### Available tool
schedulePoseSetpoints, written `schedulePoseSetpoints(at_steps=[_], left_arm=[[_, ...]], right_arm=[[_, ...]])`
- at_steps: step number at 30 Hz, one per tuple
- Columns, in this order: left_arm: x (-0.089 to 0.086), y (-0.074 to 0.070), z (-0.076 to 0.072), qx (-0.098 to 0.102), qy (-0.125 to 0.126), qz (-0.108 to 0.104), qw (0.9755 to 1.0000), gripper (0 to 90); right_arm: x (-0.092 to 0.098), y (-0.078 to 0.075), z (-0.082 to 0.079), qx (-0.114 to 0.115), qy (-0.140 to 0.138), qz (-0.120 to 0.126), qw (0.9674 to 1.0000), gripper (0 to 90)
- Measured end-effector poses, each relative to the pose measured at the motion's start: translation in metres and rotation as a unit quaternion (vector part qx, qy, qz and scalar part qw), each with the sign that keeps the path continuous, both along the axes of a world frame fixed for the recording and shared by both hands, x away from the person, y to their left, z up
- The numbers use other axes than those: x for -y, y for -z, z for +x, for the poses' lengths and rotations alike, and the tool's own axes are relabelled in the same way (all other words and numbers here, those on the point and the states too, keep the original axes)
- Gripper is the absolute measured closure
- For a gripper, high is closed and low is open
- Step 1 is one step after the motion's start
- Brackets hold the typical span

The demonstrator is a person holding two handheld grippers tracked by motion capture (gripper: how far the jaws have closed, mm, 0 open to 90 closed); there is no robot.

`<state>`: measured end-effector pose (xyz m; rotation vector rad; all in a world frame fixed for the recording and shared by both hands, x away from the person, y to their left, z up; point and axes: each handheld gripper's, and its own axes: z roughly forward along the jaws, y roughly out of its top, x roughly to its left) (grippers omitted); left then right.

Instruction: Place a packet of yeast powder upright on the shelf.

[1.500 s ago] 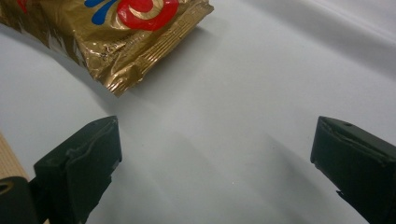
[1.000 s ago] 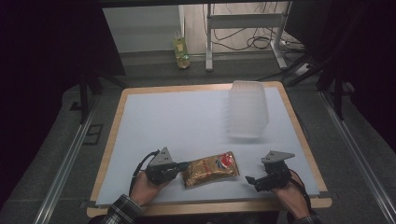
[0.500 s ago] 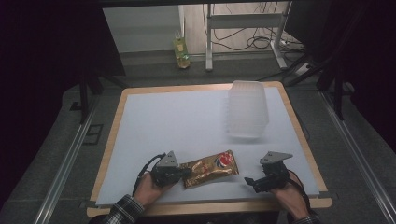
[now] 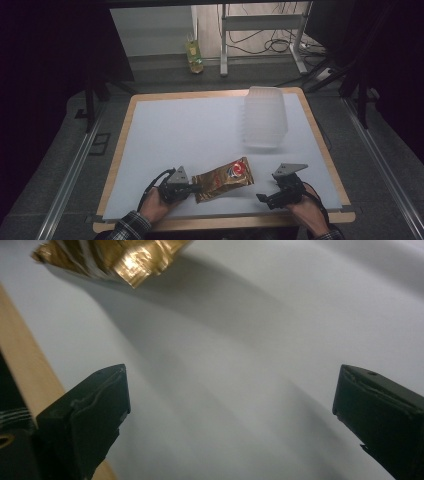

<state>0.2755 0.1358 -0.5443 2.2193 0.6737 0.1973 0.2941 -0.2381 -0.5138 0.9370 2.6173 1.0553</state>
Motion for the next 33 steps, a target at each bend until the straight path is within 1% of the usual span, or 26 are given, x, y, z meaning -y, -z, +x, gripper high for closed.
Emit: schedulePoseSetpoints(at_steps=[3,5,7,8,9,13,15,16,18,21,23,24,27,29,31,33], left_arm=[[0.000,0.000,0.001,-0.003,0.000,-0.002,1.0000,90.0],[0.000,0.000,0.000,-0.002,-0.001,-0.001,1.0000,90.0],[0.000,0.000,0.001,-0.003,-0.001,-0.002,1.0000,90.0],[0.000,0.000,0.001,-0.003,-0.001,-0.002,1.0000,90.0],[0.000,0.000,0.001,-0.003,-0.001,-0.002,1.0000,90.0],[-0.001,0.000,0.001,-0.006,-0.001,-0.004,1.0000,90.0],[-0.001,0.000,0.001,-0.005,0.001,-0.002,1.0000,90.0],[-0.001,0.000,0.001,-0.006,0.001,-0.002,1.0000,90.0],[-0.001,0.000,0.001,-0.006,0.001,-0.002,1.0000,90.0],[-0.001,0.000,0.001,-0.005,0.001,-0.001,1.0000,90.0],[-0.001,0.000,0.001,-0.004,0.001,-0.001,1.0000,90.0],[-0.001,0.000,0.001,-0.004,0.001,-0.001,1.0000,90.0],[0.000,0.000,0.001,-0.003,0.000,0.000,1.0000,90.0],[0.000,0.000,0.000,-0.004,-0.001,-0.001,1.0000,90.0],[0.000,0.000,0.000,-0.004,-0.003,-0.001,1.0000,90.0],[0.000,0.000,0.000,-0.004,-0.002,0.000,1.0000,90.0]], right_arm=[[-0.004,-0.001,0.000,-0.007,-0.006,0.003,1.0000,2.2],[-0.008,-0.002,0.002,-0.017,-0.007,0.007,0.9998,2.1],[-0.012,-0.002,0.004,-0.028,-0.013,0.011,0.9995,2.2],[-0.015,-0.001,0.005,-0.034,-0.020,0.014,0.9991,2.2],[-0.017,-0.002,0.005,-0.037,-0.023,0.016,0.9989,2.2],[-0.029,-0.003,0.008,-0.059,-0.041,0.027,0.9970,2.2],[-0.034,-0.004,0.010,-0.067,-0.044,0.030,0.9963,2.2],[-0.037,-0.004,0.011,-0.076,-0.046,0.033,0.9955,2.2],[-0.041,-0.005,0.014,-0.090,-0.041,0.032,0.9946,2.2],[-0.050,-0.007,0.022,-0.107,-0.046,0.045,0.9922,2.3],[-0.052,-0.007,0.023,-0.109,-0.046,0.043,0.9921,2.5],[-0.056,-0.008,0.025,-0.115,-0.044,0.043,0.9915,3.0],[-0.062,-0.010,0.031,-0.123,-0.040,0.054,0.9901,6.2],[-0.071,-0.013,0.038,-0.130,-0.031,0.066,0.9888,10.5],[-0.073,-0.013,0.040,-0.134,-0.028,0.067,0.9883,11.6],[-0.079,-0.013,0.044,-0.145,-0.026,0.069,0.9867,16.7]])
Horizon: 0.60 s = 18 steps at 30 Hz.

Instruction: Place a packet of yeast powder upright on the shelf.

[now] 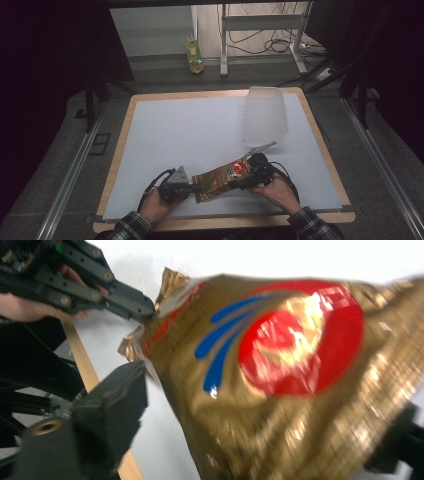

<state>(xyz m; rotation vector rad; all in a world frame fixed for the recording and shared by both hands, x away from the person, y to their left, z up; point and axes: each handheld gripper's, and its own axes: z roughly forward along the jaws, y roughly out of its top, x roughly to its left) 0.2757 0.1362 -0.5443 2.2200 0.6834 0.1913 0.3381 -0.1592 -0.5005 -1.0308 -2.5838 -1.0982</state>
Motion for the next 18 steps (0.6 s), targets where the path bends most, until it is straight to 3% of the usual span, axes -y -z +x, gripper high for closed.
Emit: schedulePoseSetpoints(at_steps=[7,11,18], left_arm=[[0.001,0.000,-0.001,0.000,-0.003,0.002,1.0000,90.0],[0.002,0.000,-0.002,0.002,-0.007,0.000,1.0000,90.0],[0.001,-0.002,-0.002,0.003,-0.001,0.009,1.0000,89.9]], right_arm=[[-0.010,-0.006,0.008,-0.024,0.010,0.015,0.9996,36.0],[-0.011,-0.015,0.010,-0.010,0.004,0.029,0.9995,49.0],[-0.018,-0.030,0.008,0.002,-0.012,0.016,0.9998,64.6]])
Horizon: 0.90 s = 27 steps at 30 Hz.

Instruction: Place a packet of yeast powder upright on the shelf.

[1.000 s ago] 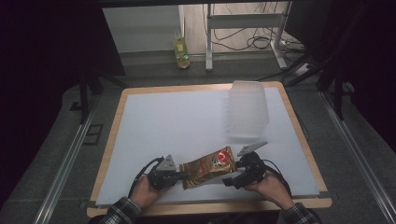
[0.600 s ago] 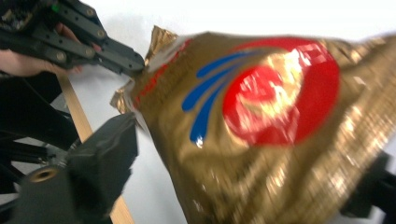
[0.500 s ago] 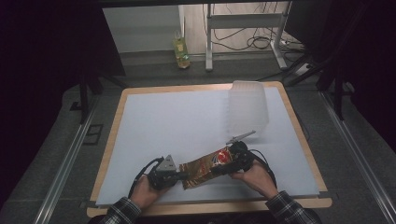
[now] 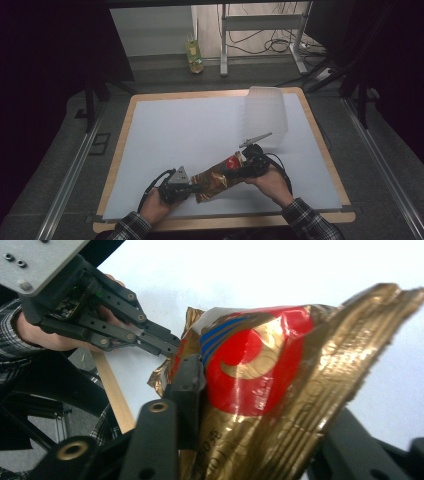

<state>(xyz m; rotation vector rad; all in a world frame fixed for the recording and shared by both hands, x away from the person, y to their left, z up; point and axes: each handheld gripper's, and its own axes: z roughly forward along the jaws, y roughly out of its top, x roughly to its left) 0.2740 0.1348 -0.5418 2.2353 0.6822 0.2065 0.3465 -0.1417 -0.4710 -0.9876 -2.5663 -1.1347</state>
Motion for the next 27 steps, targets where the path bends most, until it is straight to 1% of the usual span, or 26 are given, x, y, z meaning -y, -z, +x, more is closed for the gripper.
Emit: schedulePoseSetpoints(at_steps=[1,2,3,4,6,7,9,11,16,19,23,27], left_arm=[[0.000,-0.001,0.000,0.002,0.002,0.004,1.0000,89.9],[0.001,-0.001,-0.001,0.004,0.000,0.002,1.0000,89.4],[0.000,-0.004,0.000,0.006,0.006,0.010,0.9999,87.6],[-0.001,-0.005,0.000,0.007,0.008,0.008,0.9999,85.1],[-0.002,-0.006,0.000,0.007,0.008,0.000,0.9999,83.5],[-0.002,-0.006,0.000,0.006,0.010,-0.006,0.9999,82.7],[-0.002,-0.008,0.000,0.008,0.010,-0.011,0.9999,80.3],[-0.003,-0.010,-0.001,0.016,0.005,-0.016,0.9997,77.4],[-0.006,-0.013,-0.001,0.036,-0.010,-0.022,0.9991,66.0],[-0.007,-0.012,0.000,0.043,-0.013,-0.022,0.9988,60.1],[-0.006,-0.011,0.000,0.048,-0.013,-0.017,0.9986,50.5],[-0.005,-0.009,0.001,0.048,-0.013,-0.019,0.9986,40.5]], right_arm=[[-0.001,-0.001,0.000,0.002,-0.004,-0.001,1.0000,66.0],[-0.001,-0.003,-0.001,0.001,-0.003,-0.002,1.0000,67.8],[-0.001,-0.004,-0.001,0.003,-0.004,0.003,1.0000,69.3],[0.000,-0.005,-0.001,0.005,-0.005,0.006,1.0000,70.8],[0.001,-0.007,-0.001,0.008,-0.008,0.018,0.9998,73.3],[0.001,-0.008,-0.002,0.009,-0.009,0.020,0.9997,73.8],[0.002,-0.012,-0.003,0.022,-0.013,0.022,0.9994,74.7],[0.002,-0.016,-0.006,0.031,-0.017,0.019,0.9992,75.1],[0.004,-0.025,-0.007,0.049,-0.024,0.013,0.9984,75.5],[0.006,-0.029,-0.006,0.061,-0.025,0.010,0.9978,75.6],[0.010,-0.037,-0.006,0.083,-0.027,0.003,0.9962,75.6],[0.014,-0.045,-0.004,0.102,-0.031,-0.002,0.9943,75.6]])
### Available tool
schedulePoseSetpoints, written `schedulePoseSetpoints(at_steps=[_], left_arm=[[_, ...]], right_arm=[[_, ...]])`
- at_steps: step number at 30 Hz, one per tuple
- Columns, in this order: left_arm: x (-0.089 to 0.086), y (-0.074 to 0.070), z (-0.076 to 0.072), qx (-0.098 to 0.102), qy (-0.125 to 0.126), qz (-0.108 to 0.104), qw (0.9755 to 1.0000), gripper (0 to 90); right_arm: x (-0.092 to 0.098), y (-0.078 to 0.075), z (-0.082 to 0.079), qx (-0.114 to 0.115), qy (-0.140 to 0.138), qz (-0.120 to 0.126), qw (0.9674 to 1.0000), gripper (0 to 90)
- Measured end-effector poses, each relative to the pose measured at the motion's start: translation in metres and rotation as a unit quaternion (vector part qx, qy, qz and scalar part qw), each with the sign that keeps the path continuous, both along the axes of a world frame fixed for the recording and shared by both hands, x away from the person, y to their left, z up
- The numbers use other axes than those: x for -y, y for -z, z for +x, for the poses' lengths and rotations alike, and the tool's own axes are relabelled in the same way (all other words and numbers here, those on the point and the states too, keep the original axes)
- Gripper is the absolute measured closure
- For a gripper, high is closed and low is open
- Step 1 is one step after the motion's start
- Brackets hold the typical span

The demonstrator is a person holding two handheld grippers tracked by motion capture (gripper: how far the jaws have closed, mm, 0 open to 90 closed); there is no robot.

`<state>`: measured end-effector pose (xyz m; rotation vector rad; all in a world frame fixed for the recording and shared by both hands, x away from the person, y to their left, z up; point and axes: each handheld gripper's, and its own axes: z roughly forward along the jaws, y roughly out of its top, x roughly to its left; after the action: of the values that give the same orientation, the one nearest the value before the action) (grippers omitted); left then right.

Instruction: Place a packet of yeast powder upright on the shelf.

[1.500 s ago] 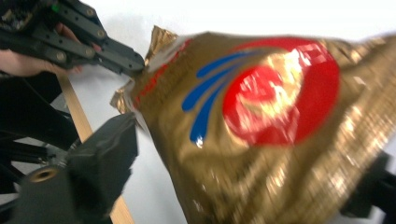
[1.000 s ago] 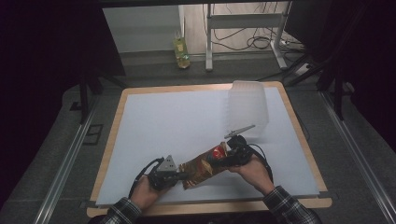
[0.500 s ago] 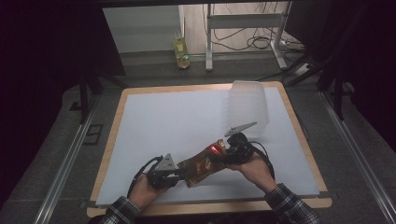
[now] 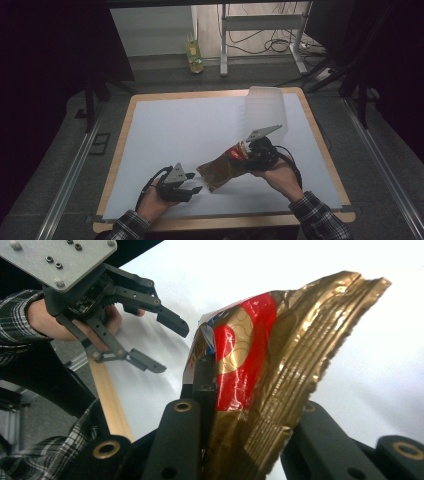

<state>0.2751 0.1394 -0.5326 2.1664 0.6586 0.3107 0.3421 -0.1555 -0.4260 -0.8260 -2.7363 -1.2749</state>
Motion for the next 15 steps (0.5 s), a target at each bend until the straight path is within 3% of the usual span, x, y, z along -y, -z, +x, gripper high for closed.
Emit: schedulePoseSetpoints(at_steps=[12,15], left_arm=[[0.000,0.002,0.003,0.000,-0.004,-0.017,0.9999,20.3],[0.002,0.003,0.003,0.000,-0.009,-0.011,0.9999,14.9]], right_arm=[[0.013,-0.018,0.008,0.056,-0.020,-0.025,0.9979,75.5],[0.016,-0.023,0.009,0.062,-0.031,-0.031,0.9971,75.6]])
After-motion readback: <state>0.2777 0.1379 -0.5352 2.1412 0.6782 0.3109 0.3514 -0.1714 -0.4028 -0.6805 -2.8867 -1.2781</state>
